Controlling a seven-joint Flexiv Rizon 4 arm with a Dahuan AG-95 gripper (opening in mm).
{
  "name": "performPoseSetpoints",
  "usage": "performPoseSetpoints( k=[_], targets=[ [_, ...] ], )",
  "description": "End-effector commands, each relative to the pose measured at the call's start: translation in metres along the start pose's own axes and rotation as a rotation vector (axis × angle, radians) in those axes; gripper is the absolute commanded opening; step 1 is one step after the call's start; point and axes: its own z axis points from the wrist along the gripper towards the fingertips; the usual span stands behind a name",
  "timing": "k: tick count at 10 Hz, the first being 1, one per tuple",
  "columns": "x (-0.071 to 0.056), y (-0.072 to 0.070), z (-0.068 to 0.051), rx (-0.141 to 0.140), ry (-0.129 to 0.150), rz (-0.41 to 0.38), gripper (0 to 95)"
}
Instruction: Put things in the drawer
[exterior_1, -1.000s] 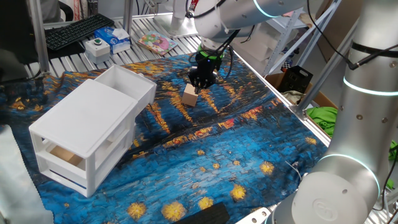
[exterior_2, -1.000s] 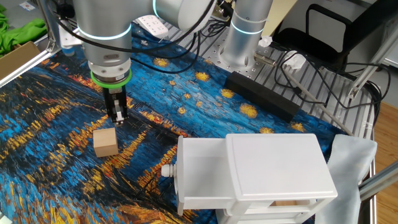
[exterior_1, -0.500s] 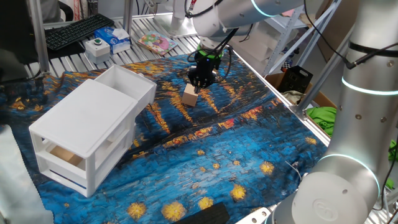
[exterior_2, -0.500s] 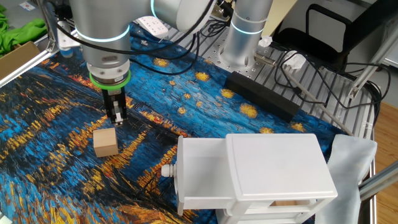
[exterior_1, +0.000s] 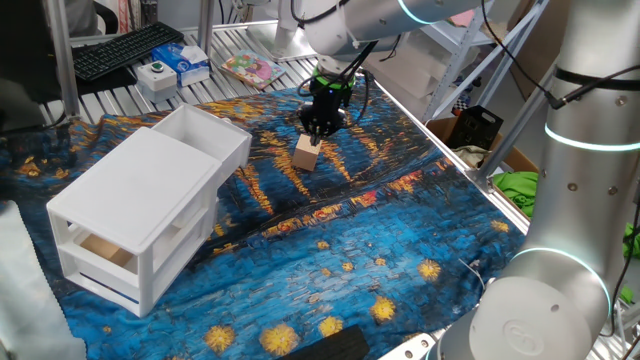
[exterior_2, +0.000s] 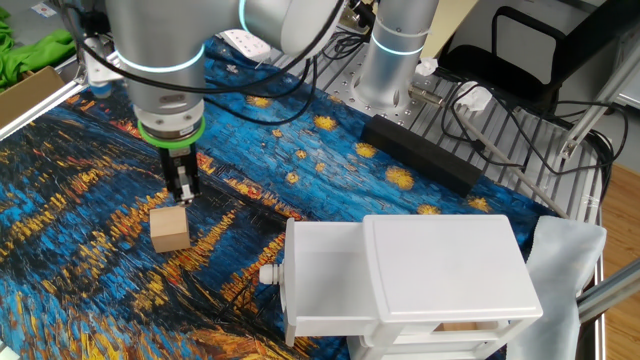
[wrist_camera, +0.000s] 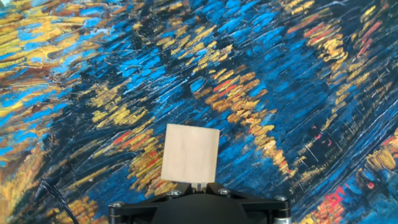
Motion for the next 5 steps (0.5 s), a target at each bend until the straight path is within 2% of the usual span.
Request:
performPoseSetpoints(
  k=[1,4,5],
  targets=[
    [-0.003,0.002,-0.002,-0.002,0.005,0.023,19.0],
    [-0.011,0.005,-0.004,0.003,0.010,0.038,19.0],
    [-0.015,0.006,-0.004,0.007,0.012,0.043,38.0]
  ],
)
